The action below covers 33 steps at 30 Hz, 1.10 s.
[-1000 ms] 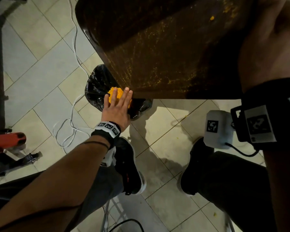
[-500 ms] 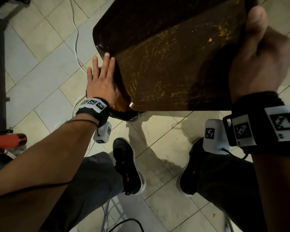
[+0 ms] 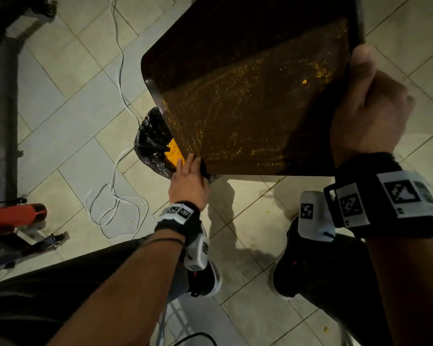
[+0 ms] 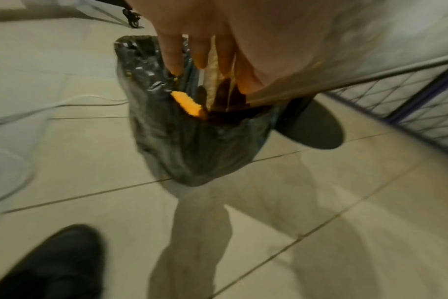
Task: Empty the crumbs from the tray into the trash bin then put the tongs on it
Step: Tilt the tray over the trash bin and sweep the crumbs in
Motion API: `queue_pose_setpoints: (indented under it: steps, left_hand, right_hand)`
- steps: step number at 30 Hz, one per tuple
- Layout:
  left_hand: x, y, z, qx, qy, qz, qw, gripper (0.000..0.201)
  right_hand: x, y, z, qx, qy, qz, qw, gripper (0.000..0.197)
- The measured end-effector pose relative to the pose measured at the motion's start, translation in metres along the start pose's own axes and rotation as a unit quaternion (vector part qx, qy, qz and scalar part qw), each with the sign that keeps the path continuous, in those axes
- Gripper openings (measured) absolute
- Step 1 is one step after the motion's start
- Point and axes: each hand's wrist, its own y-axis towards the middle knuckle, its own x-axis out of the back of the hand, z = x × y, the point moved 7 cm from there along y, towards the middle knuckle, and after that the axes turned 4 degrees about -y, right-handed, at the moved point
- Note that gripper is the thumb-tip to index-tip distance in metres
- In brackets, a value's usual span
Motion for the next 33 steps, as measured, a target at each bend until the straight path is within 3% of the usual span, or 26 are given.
queue_pose_setpoints:
  steps: [4, 9, 11, 16, 21, 25, 28, 30, 33]
  left_hand:
    - [0.038, -0.029, -0.084, -0.128, -0.119, -0.145, 0.974, 0.065]
    - [0.067, -0.049, -0.199, -0.300, -0.101, -0.177, 0.932, 0.076]
    - [0.070, -0.046, -0.219, -0.318, -0.064, -0.193, 0.926, 0.082]
    - [0.065, -0.017, -0.222, -0.282, -0.037, -0.157, 0.946, 0.086]
    - [0.046, 0.012, -0.154, -0.168, -0.099, -0.130, 0.972, 0.077]
    - [0.002, 0.032, -0.064, -0.005, -0.160, -0.039, 0.986, 0.080]
    - [-0.015, 0.032, -0.017, 0.096, -0.197, 0.019, 0.976, 0.081]
    - [0.005, 0.026, -0.025, 0.058, -0.212, -0.041, 0.975, 0.074]
    - [0.053, 0.006, -0.089, -0.098, -0.175, -0.156, 0.967, 0.064]
  right_hand:
    - [-0.005, -0.007, 0.004, 0.011, 0.000, 0.025, 1.000, 0.054]
    - [-0.007, -0.012, 0.003, 0.008, 0.036, 0.041, 0.999, 0.056]
    - [-0.006, -0.012, 0.001, 0.003, 0.043, 0.041, 0.998, 0.056]
    - [-0.003, -0.010, -0.006, -0.005, 0.049, 0.028, 0.998, 0.058]
    - [-0.004, -0.010, -0.018, -0.054, 0.034, 0.036, 0.997, 0.061]
    - [-0.006, -0.014, -0.012, -0.027, 0.048, 0.027, 0.998, 0.059]
    - [-0.010, -0.015, -0.008, -0.019, 0.049, 0.026, 0.998, 0.058]
    - [-0.013, -0.017, -0.005, -0.016, 0.055, 0.021, 0.998, 0.057]
    - [-0.019, -0.021, -0.003, -0.012, 0.058, 0.023, 0.998, 0.057]
